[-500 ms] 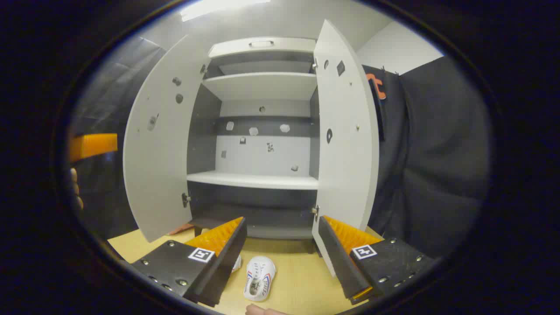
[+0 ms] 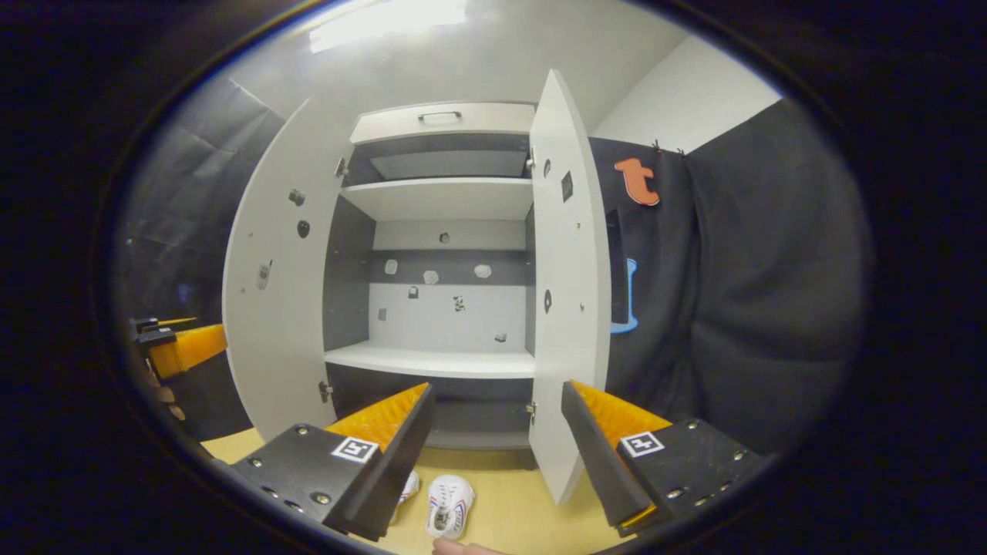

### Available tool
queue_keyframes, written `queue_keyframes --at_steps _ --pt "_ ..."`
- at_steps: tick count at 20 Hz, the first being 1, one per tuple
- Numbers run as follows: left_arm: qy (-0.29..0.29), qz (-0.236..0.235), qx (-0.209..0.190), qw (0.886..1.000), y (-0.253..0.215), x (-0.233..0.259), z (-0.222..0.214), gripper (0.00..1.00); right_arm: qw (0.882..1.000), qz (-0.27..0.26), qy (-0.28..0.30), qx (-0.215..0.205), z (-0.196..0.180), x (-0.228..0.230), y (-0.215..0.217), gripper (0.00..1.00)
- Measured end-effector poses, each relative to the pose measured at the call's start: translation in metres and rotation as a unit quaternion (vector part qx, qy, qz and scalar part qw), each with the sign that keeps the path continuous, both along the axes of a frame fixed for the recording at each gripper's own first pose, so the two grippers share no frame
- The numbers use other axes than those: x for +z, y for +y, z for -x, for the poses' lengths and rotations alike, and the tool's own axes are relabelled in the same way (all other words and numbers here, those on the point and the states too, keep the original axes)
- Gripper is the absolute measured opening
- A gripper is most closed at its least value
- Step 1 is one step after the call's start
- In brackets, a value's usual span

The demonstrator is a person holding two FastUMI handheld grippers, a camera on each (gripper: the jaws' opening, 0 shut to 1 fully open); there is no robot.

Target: Grab one shoe with the right hand and put it into the shoe cabinet, grab the other shoe with the left hand and put it into the shoe cabinet; then close the right door with the right hand and the left door with the left hand.

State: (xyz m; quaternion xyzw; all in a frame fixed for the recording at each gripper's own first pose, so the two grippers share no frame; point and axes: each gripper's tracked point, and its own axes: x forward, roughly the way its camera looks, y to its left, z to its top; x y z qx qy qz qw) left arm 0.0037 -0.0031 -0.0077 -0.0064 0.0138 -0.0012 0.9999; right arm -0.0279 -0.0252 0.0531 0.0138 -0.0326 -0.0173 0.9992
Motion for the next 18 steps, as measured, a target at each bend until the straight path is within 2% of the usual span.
queue_keyframes --at_steps 1,2,9,10,11,12,13,14,15,16,17,18 --pt "-0.001 0.002 0.001 1.0 0.0 0.001 0.0 0.96 1.0 -0.002 0.0 0.001 0.001 0.0 -0.001 0.94" --pt "-0.001 0.003 0.001 1.0 -0.001 0.0 0.001 0.96 1.0 -0.003 0.0 0.002 0.001 0.001 -0.001 0.98" --pt "0.002 0.008 -0.002 1.0 -0.003 -0.004 0.003 0.95 1.0 -0.001 -0.01 -0.002 0.007 0.007 -0.007 0.98" --pt "0.006 0.009 -0.002 1.0 -0.002 -0.006 0.003 0.96 1.0 -0.001 -0.01 -0.003 0.006 0.006 -0.007 0.94" --pt "0.009 0.009 -0.003 1.0 -0.002 -0.009 0.003 0.96 1.0 0.0 -0.006 -0.004 0.005 -0.001 -0.006 0.94" --pt "0.011 0.01 -0.006 1.0 -0.003 -0.012 0.004 0.95 1.0 0.002 0.002 -0.005 0.002 -0.01 -0.006 0.98" --pt "0.012 0.01 -0.01 1.0 -0.005 -0.013 0.004 0.95 1.0 0.004 0.012 -0.005 -0.003 -0.022 -0.004 0.94" --pt "0.012 0.008 -0.011 1.0 -0.004 -0.016 0.004 0.96 1.0 0.007 0.023 -0.003 -0.007 -0.035 -0.002 0.98" --pt "0.013 0.006 -0.008 1.0 -0.001 -0.018 0.004 0.95 0.999 0.005 0.033 0.002 -0.011 -0.048 0.001 0.98" --pt "0.014 0.006 -0.004 1.0 0.001 -0.021 0.004 0.95 0.999 0.0 0.044 0.007 -0.017 -0.061 0.005 0.94" --pt "0.015 0.006 -0.002 1.0 0.002 -0.023 0.003 0.95 0.998 -0.006 0.057 0.011 -0.024 -0.077 0.008 0.98" --pt "0.016 0.006 -0.001 1.0 0.004 -0.026 0.002 0.96 0.997 -0.01 0.068 0.016 -0.029 -0.093 0.011 0.94"
